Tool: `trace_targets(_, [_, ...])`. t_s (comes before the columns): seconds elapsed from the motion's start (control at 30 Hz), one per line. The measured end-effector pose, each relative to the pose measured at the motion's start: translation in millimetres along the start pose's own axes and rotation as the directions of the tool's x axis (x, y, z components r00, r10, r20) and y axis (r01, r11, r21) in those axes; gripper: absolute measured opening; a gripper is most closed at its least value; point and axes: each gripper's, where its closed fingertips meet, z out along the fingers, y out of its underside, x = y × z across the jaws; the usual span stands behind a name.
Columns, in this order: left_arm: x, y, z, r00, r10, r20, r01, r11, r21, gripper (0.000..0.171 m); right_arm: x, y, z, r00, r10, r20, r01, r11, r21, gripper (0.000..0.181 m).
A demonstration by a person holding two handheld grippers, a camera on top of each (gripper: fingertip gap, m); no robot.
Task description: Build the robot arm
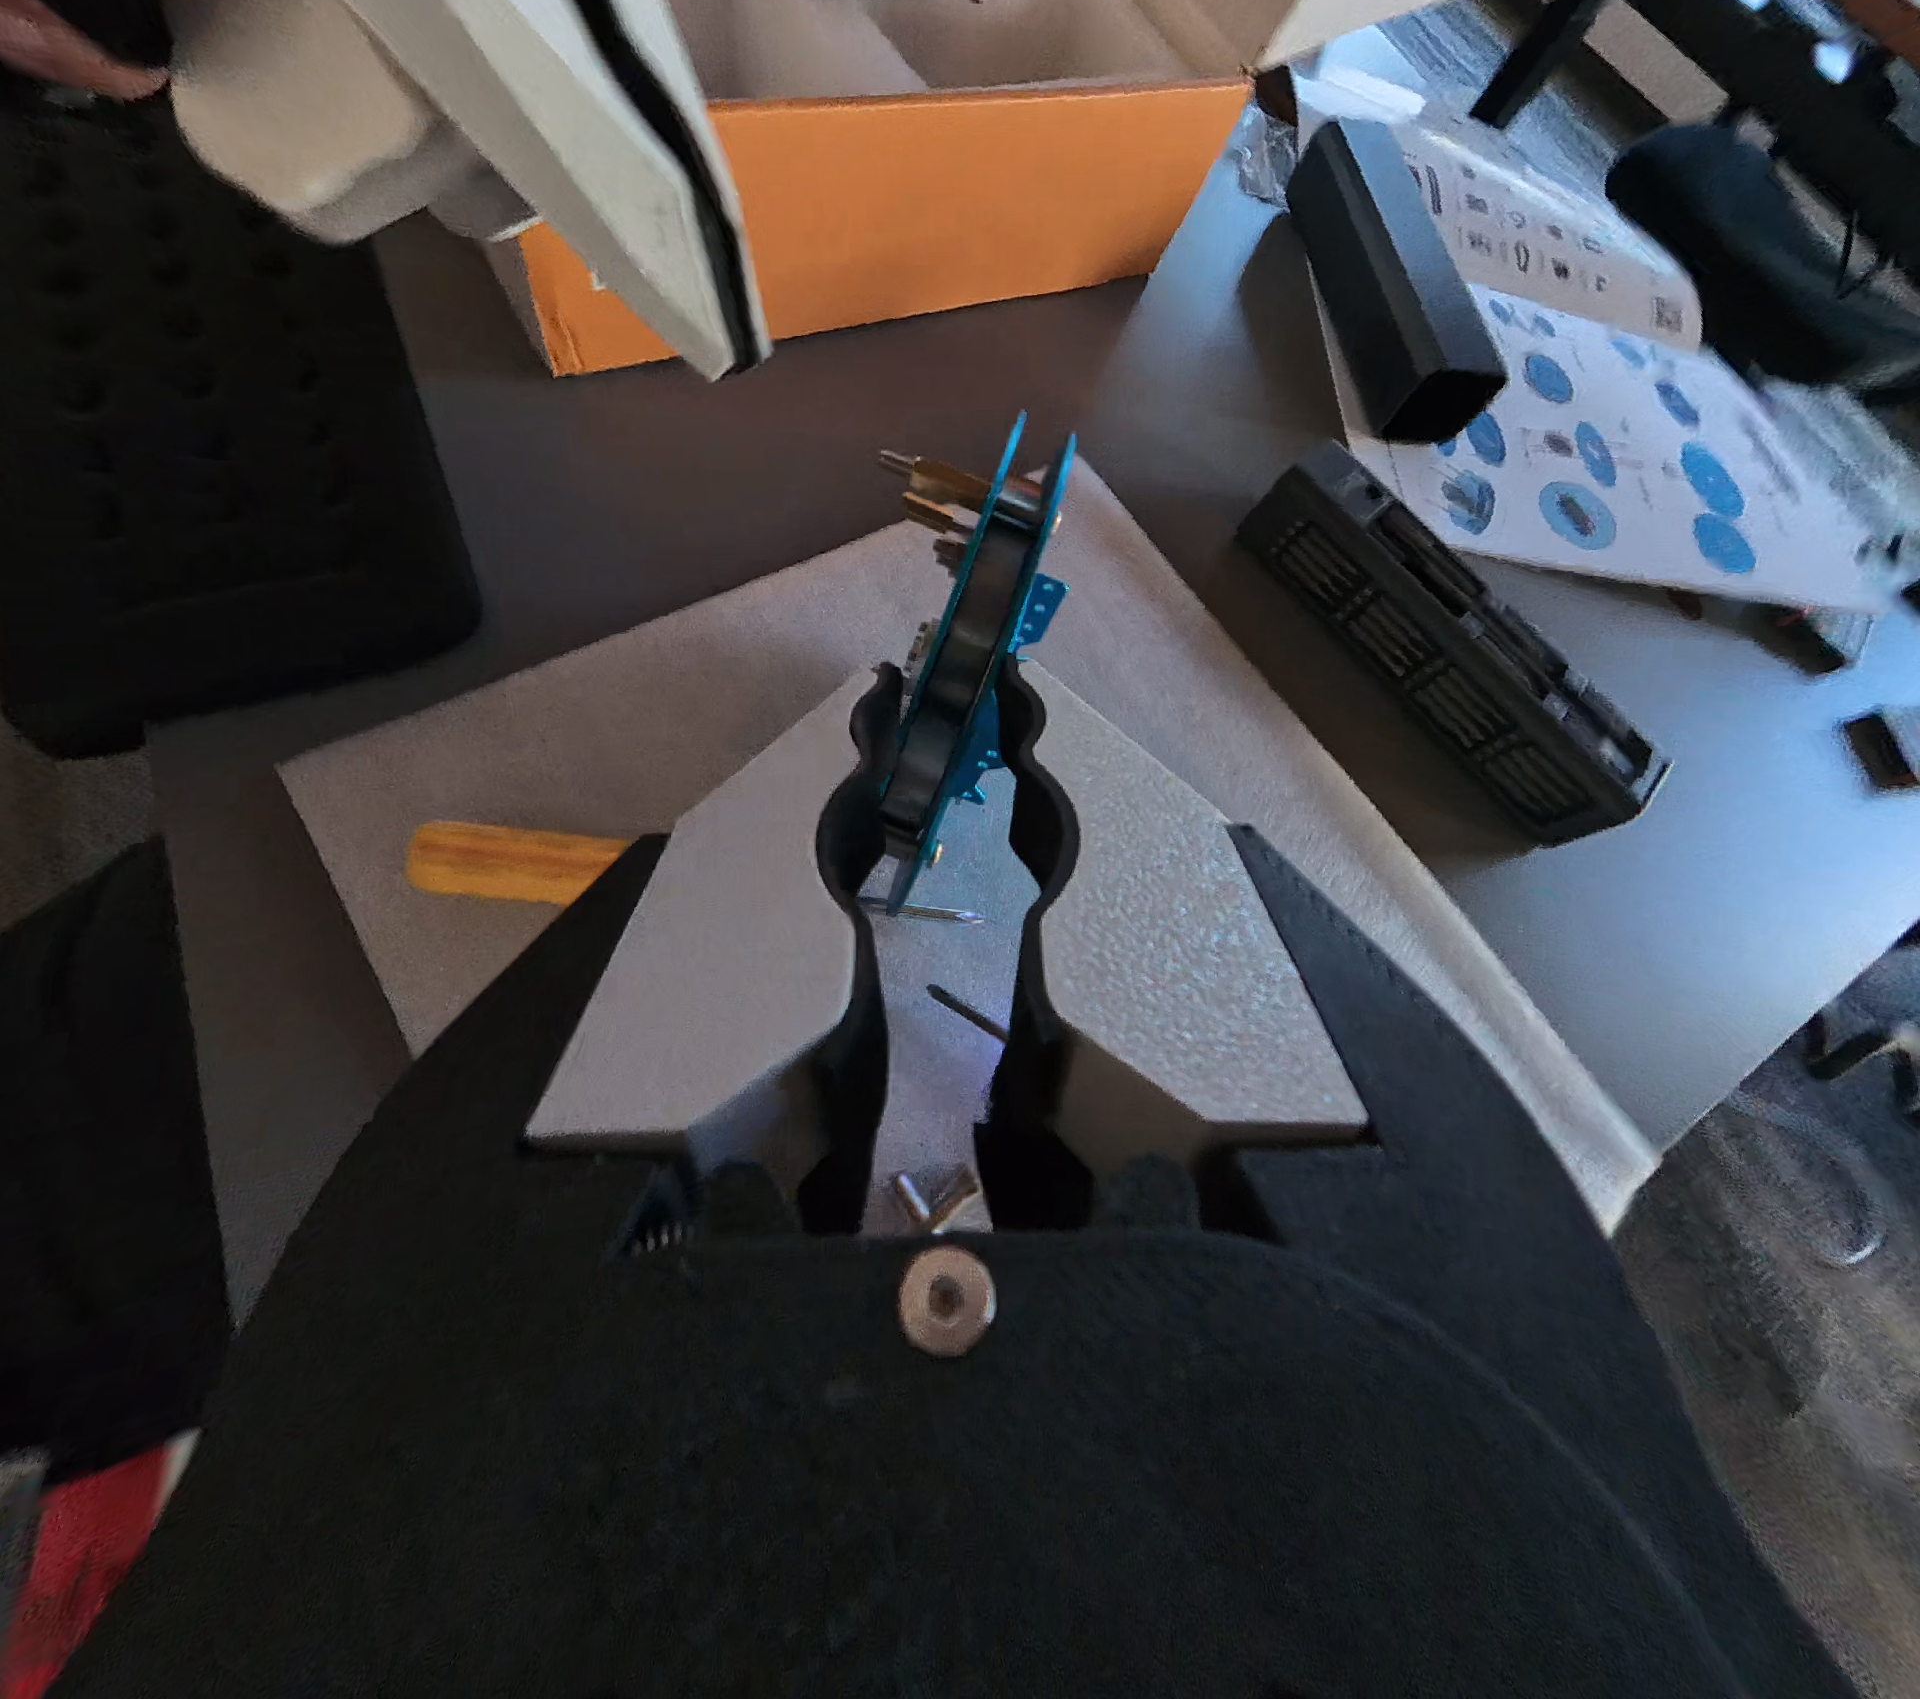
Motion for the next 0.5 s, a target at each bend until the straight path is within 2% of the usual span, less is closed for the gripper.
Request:
trace_targets(0.07, [3.2, -1.3, -4.2, 0.999, 0.038, 0.03, -0.04, 0.998, 0.05, 0.009, -6.8, -1.3, -1.3, 0.987, -0.159, -0.001, 0.159, 0.987, 0.022, 0.013])
trace_targets(0.13, [3.8, -0.5, -10.6, 0.991, 0.098, 0.089, -0.105, 0.992, 0.074, 0.011, -22.1, -1.2, -1.7, 0.938, -0.345, 0.02, 0.344, 0.937, 0.063, 0.013])
trace_targets(0.17, [3.6, 0.8, -13.9, 0.983, 0.133, 0.126, -0.143, 0.987, 0.076, 0.012, -29.8, -0.2, -1.6, 0.9, -0.435, 0.018, 0.432, 0.898, 0.081, 0.012])
trace_targets(0.27, [-2.3, 12.3, -23.1, 0.952, 0.189, 0.24, -0.202, 0.979, 0.032, 0.014, -48.4, 6.2, -1.9, 0.727, -0.686, -0.015, 0.684, 0.723, 0.1, 0.012])
trace_targets(0.4, [0.4, 25.9, -29.7, 0.938, 0.194, 0.289, -0.214, 0.976, 0.041, 0.014, -61.1, 11.4, -0.8, 0.564, -0.824, -0.044, 0.822, 0.555, 0.129, 0.013])
trace_targets(0.5, [1.9, 34.5, -30.5, 0.944, 0.156, 0.292, -0.181, 0.982, 0.061, 0.015, -57.9, 11.8, -0.1, 0.51, -0.858, -0.061, 0.857, 0.499, 0.131, 0.013])
